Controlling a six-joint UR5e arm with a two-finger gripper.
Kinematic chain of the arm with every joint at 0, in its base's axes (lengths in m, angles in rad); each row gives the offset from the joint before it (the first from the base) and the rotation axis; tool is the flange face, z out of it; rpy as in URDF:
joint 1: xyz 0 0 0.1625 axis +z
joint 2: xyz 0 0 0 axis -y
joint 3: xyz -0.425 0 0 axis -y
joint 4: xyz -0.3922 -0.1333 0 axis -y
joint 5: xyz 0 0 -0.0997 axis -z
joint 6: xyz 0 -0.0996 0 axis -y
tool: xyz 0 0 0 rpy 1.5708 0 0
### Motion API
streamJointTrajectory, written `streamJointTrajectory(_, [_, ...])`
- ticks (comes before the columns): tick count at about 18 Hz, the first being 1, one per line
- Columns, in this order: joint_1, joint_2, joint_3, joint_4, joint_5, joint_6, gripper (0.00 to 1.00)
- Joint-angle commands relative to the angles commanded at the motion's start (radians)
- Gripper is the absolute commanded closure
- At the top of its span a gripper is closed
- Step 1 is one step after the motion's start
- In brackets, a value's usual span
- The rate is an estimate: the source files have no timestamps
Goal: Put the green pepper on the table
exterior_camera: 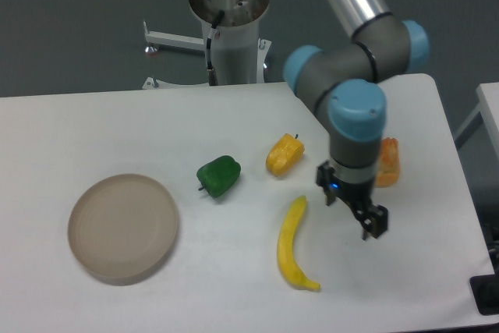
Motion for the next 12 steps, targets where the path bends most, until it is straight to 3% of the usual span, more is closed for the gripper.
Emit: streamJointTrajectory(12, [0.002, -0.029, 0.017, 0.006, 0.003, 0.000, 0.00])
